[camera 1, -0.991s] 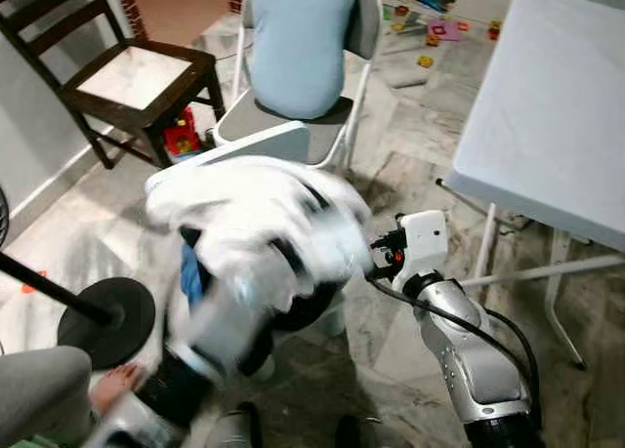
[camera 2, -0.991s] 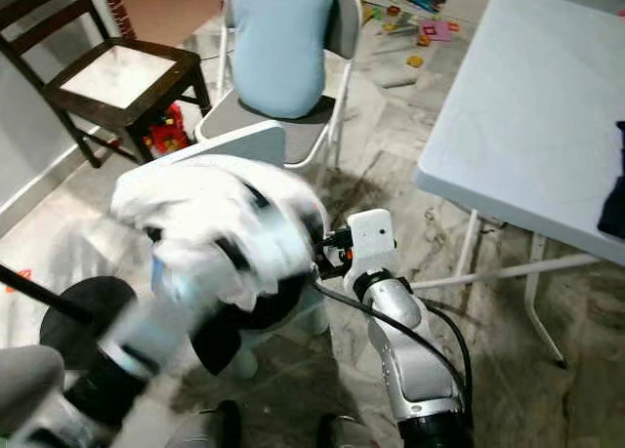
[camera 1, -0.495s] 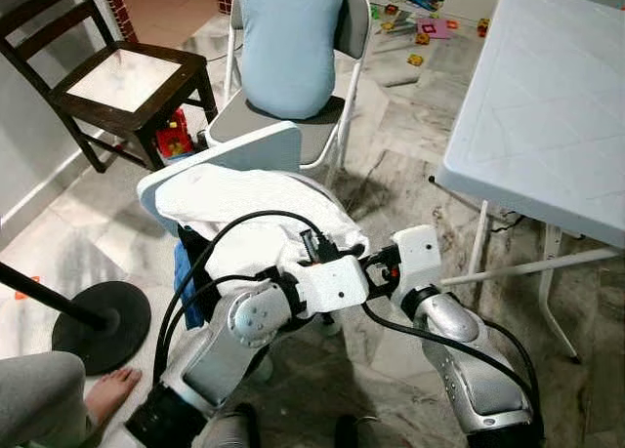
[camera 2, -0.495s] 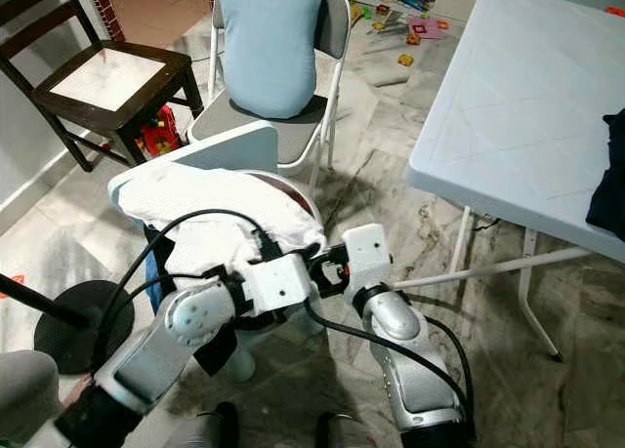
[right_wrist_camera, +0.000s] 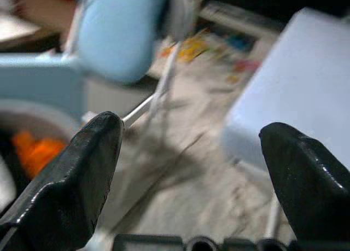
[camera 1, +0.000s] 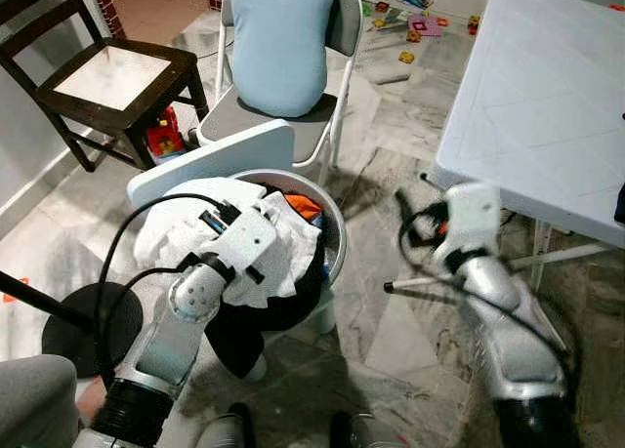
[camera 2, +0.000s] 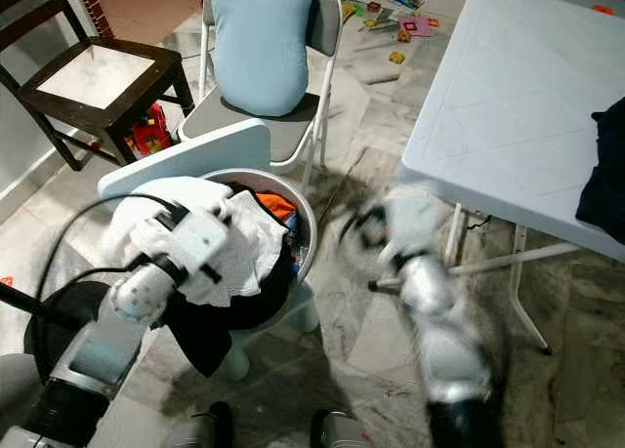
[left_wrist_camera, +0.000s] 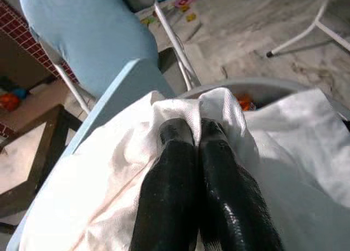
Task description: Hang hanger
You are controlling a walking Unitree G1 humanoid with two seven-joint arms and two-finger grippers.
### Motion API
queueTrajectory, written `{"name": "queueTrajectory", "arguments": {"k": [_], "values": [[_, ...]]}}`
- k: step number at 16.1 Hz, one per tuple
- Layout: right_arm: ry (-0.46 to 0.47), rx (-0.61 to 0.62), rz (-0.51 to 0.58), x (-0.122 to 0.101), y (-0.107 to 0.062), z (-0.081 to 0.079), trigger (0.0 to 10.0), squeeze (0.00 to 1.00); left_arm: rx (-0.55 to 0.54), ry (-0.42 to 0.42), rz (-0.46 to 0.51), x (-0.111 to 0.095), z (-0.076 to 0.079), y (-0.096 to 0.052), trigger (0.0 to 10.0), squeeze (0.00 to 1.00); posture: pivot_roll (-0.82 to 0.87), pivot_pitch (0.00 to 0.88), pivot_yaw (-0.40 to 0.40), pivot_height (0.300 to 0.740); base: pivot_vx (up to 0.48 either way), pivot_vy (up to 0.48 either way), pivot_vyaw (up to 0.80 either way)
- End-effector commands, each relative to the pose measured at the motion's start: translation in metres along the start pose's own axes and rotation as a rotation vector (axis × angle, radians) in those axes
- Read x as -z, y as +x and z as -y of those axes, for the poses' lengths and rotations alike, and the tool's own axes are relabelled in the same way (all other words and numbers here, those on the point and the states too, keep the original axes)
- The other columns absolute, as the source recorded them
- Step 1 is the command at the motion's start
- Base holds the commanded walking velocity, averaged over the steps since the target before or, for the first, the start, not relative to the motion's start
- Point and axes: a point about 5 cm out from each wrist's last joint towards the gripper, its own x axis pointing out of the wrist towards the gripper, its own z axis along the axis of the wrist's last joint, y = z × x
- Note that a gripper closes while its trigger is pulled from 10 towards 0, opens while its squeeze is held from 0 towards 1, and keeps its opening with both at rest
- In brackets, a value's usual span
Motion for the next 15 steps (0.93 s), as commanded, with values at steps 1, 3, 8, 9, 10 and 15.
{"name": "queueTrajectory", "arguments": {"k": [1, 3, 8, 9, 10, 15], "values": [[0.025, -0.006, -0.004, 0.000, 0.001, 0.003, 10.0, 0.00, 0.026, -0.007, -0.010, 0.002, 0.007, 0.000, 10.0, 0.00, -0.02, 0.210, -0.094, 0.740, 0.000, 0.000, 0.00], [0.037, -0.045, 0.010, -0.007, 0.002, 0.002, 10.0, 0.00, 0.087, -0.008, -0.009, 0.003, 0.013, 0.002, 10.0, 0.00, -0.03, 0.214, -0.091, 0.740, 0.000, 0.000, 0.00], [0.021, -0.036, -0.012, -0.002, -0.013, 0.011, 10.0, 0.00, 0.367, 0.078, 0.078, -0.012, 0.055, 0.005, 10.0, 0.00, -0.06, 0.225, -0.075, 0.740, 0.000, 0.000, 0.00], [0.024, -0.028, -0.014, -0.002, -0.015, 0.012, 10.0, 0.00, 0.483, 0.086, 0.123, -0.019, 0.074, -0.001, 10.0, 0.00, -0.07, 0.229, -0.072, 0.740, 0.000, 0.000, 0.00], [0.025, -0.027, -0.015, -0.002, -0.016, 0.012, 10.0, 0.00, 0.545, 0.099, 0.151, -0.023, 0.085, -0.006, 10.0, 0.00, -0.07, 0.230, -0.071, 0.740, 0.000, 0.000, 0.00], [0.024, -0.047, -0.037, 0.000, -0.019, 0.010, 10.0, 0.00, 0.677, 0.114, 0.185, -0.027, 0.111, -0.020, 10.0, 0.00, -0.06, 0.243, -0.084, 0.740, 0.000, 0.000, 0.00]]}}
